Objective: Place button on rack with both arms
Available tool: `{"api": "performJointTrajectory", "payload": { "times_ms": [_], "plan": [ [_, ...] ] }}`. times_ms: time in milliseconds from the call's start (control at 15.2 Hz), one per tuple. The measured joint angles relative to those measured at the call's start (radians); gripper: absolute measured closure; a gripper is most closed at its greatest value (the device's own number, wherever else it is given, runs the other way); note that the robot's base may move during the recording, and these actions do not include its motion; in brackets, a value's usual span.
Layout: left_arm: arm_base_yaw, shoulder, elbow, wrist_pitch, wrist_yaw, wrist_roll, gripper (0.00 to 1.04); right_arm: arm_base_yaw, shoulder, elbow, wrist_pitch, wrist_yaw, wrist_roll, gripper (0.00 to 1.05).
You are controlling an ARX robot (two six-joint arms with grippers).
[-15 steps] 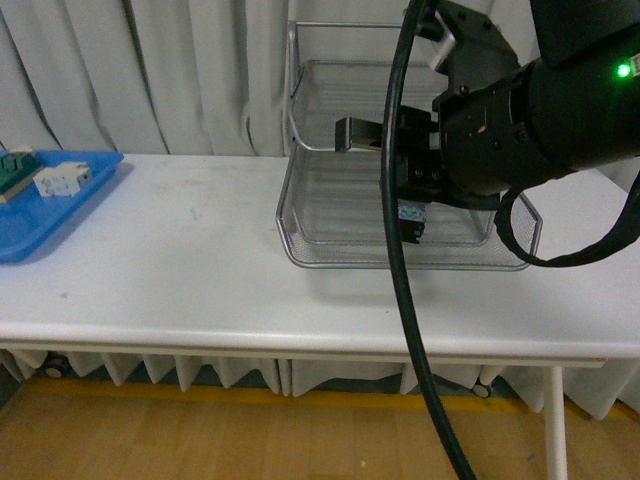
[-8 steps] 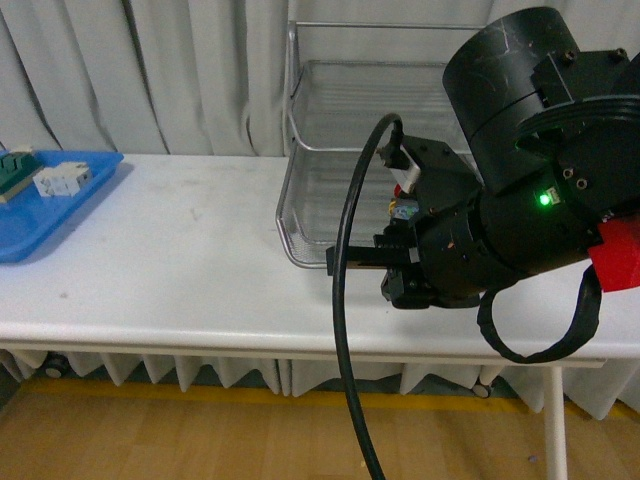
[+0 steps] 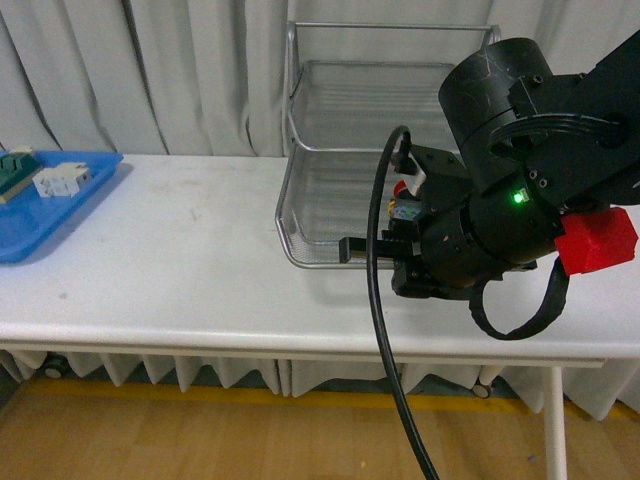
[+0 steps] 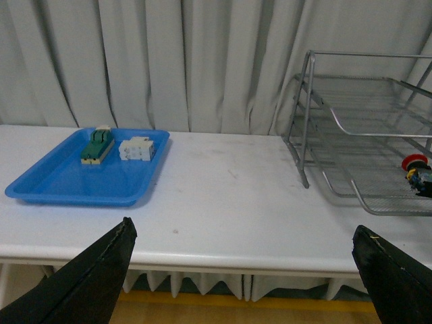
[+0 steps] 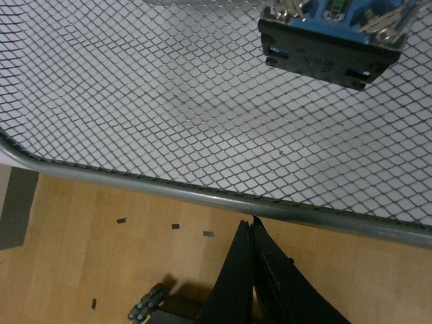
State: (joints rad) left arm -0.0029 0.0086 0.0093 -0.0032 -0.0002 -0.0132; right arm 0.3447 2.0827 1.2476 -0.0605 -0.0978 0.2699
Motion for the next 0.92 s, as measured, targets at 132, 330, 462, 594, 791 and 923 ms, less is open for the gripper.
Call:
{"api": "performJointTrajectory", "payload": {
  "times_ms": [132, 330, 462, 594, 791, 923],
  "plan": [
    [0.0, 0.0, 0.0, 0.0, 0.0, 0.0, 0.07, -0.006, 0.026, 0.035, -0.014, 0.002, -0.001, 1.03],
    [0.0, 0.0, 0.0, 0.0, 0.0, 0.0, 0.07, -0.02, 0.081, 0.113, -0.035, 0.016, -0.005, 1.03],
    [0.0, 0.0, 0.0, 0.0, 0.0, 0.0, 0.07, -0.047, 0.111, 0.176, -0.05, 0.027, -0.015, 1.03],
    [0.0, 0.0, 0.0, 0.0, 0.0, 0.0, 0.07, -0.074, 0.142, 0.253, -0.064, 0.031, -0.028, 1.03],
    [0.0, 0.0, 0.0, 0.0, 0.0, 0.0, 0.07, -0.104, 0.19, 0.331, -0.081, 0.044, -0.031, 1.03],
    [0.0, 0.0, 0.0, 0.0, 0.0, 0.0, 0.07, -0.119, 0.209, 0.362, -0.081, 0.045, -0.036, 1.03]
  ]
}}
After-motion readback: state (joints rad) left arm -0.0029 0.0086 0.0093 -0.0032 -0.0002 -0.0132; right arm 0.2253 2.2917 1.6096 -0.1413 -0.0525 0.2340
